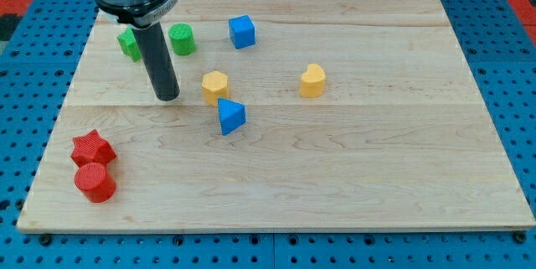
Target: Nudge the yellow hexagon a bit up
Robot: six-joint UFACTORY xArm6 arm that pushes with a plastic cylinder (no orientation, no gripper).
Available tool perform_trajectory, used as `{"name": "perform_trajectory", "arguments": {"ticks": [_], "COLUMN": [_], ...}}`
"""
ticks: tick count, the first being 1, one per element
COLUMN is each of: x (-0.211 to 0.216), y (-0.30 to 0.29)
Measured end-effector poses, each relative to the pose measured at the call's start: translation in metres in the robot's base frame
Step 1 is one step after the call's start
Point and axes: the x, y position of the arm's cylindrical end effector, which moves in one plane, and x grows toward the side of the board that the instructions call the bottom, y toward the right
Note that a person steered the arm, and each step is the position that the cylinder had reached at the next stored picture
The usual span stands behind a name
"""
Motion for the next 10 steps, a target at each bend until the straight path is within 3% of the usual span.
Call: {"name": "perform_trajectory", "arguments": {"ticks": [6, 8, 10], "x": [-0.008, 0.019, 0.071], "y": [0.004, 0.056, 0.057]}}
